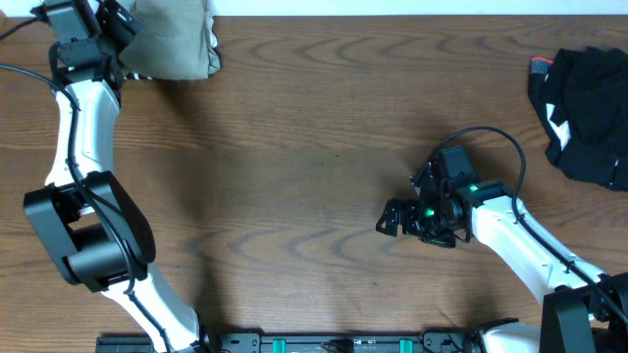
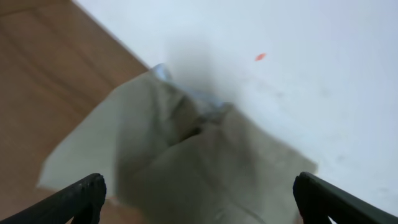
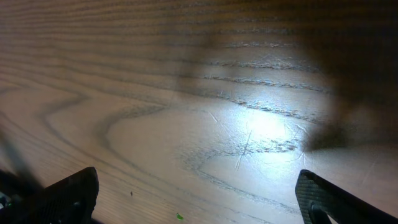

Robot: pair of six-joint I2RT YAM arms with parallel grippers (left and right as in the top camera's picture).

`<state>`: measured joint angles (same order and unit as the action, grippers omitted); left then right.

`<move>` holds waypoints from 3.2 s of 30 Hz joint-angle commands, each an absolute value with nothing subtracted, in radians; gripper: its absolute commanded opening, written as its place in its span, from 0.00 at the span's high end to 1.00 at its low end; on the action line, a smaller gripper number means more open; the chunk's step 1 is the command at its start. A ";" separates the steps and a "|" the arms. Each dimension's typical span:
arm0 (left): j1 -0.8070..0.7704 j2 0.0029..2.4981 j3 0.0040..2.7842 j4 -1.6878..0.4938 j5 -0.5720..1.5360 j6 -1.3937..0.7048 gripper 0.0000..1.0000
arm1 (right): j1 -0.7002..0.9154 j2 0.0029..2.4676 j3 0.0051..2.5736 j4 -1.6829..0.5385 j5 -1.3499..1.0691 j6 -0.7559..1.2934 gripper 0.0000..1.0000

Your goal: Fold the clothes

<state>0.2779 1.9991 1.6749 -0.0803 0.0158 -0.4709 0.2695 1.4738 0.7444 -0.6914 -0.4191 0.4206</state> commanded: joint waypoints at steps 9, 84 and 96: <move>0.228 2.119 1.680 0.222 0.025 -0.237 0.02 | 0.263 1.460 0.742 -0.688 -0.430 0.403 0.01; 0.142 2.381 1.702 0.667 0.074 -0.086 0.02 | 0.263 1.460 0.742 -0.669 -0.415 0.411 0.01; 0.125 2.435 1.707 0.583 0.068 -0.086 0.02 | 0.263 1.460 0.742 -0.673 -0.416 0.411 0.01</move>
<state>0.1219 2.4065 1.6970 0.5907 0.0601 -0.0998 0.2695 1.4738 0.7437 -0.6724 -0.4145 0.4164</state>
